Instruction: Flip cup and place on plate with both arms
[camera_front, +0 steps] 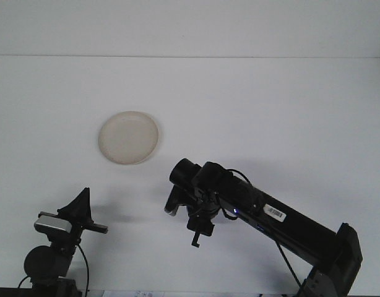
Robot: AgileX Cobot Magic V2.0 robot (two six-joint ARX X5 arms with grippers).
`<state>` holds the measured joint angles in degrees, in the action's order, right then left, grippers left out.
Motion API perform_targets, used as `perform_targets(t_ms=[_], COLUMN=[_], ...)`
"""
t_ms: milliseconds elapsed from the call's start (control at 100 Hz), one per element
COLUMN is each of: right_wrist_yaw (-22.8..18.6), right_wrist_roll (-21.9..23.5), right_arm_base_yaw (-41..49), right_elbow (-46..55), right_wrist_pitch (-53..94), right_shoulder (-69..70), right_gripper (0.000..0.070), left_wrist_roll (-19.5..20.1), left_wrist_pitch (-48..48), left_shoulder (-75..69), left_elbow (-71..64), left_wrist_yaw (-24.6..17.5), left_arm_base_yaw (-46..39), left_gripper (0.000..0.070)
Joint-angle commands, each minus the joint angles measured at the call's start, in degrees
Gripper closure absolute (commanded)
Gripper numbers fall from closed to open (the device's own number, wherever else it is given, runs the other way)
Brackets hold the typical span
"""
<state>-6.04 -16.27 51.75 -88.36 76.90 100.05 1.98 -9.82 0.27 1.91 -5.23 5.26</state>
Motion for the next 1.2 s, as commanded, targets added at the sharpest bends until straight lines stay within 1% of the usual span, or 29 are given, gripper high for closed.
perform_targets(t_ms=[0, 40, 80, 300, 450, 560, 580, 640, 690, 700, 730, 800, 830, 970, 1070, 1190], right_wrist_yaw=[-0.2, -0.2, -0.2, -0.2, -0.1, 0.3, 0.6, 3.3, 7.5, 8.0, 11.0, 15.1, 15.6, 15.3, 15.2, 15.1], right_wrist_roll=[-0.5, -0.5, -0.5, -0.6, -0.6, 2.1, 3.0, 5.6, 7.4, 7.5, 7.8, 7.8, 7.8, 7.8, 7.9, 9.0], right_arm_base_yaw=[0.7, 0.7, 0.7, 0.7, -0.1, -2.6, -3.3, -6.0, -8.9, -9.2, -11.1, -15.3, -16.9, -26.4, -32.8, -37.3], right_elbow=[-1.0, -1.0, -1.1, -1.8, -1.9, -1.9, -1.9, -1.8, -1.7, -1.7, -1.5, -0.7, -0.3, 4.5, 11.6, 22.1], right_wrist_pitch=[0.8, 0.9, 1.0, 0.7, -2.7, -6.9, -7.7, -9.5, -11.0, -11.1, -11.9, -14.0, -14.7, -17.9, -23.3, -32.2], right_shoulder=[1.3, 1.2, 1.1, -2.8, -9.2, -15.4, -16.6, -20.2, -23.3, -23.6, -25.7, -29.5, -30.9, -38.9, -46.0, -54.9], right_gripper=[0.0284, 0.0230, 0.0205, 0.0205, 0.0205, 0.0208, 0.0209, 0.0210, 0.0210, 0.0210, 0.0209, 0.0209, 0.0209, 0.0209, 0.0209, 0.0209], left_wrist_roll=[0.0, 0.0, 0.0, 0.0, 0.0, 0.0, 0.0, 0.0, 0.0, 0.0, 0.0, 0.0, 0.0, -0.1, 0.0, 0.0], left_wrist_pitch=[-0.6, -0.6, -0.6, -0.6, -0.6, -0.6, -0.6, -0.6, -0.6, -0.6, -0.6, -0.6, -0.6, -0.6, -0.6, -0.6], left_shoulder=[0.0, 0.0, 0.0, 0.0, 0.0, 0.0, 0.0, 0.0, 0.0, 0.0, 0.0, 0.0, 0.0, 0.0, 0.0, 0.0], left_elbow=[-1.1, -1.1, -1.1, -1.1, -1.1, -1.1, -1.1, -1.1, -1.1, -1.1, -1.1, -1.1, -1.1, -1.1, -1.1, -1.1], left_wrist_yaw=[0.2, 0.2, 0.2, 0.2, 0.2, 0.2, 0.2, 0.2, 0.2, 0.2, 0.2, 0.2, 0.2, 0.2, 0.2, 0.2], left_arm_base_yaw=[0.0, 0.0, 0.0, 0.0, 0.0, 0.0, 0.0, 0.0, 0.0, 0.0, 0.0, 0.0, 0.0, 0.0, 0.0, 0.0], left_gripper=[0.0688, 0.0688, 0.0687, 0.0688, 0.0687, 0.0687, 0.0688, 0.0687, 0.0688, 0.0688, 0.0688, 0.0687, 0.0687, 0.0687, 0.0687, 0.0688])
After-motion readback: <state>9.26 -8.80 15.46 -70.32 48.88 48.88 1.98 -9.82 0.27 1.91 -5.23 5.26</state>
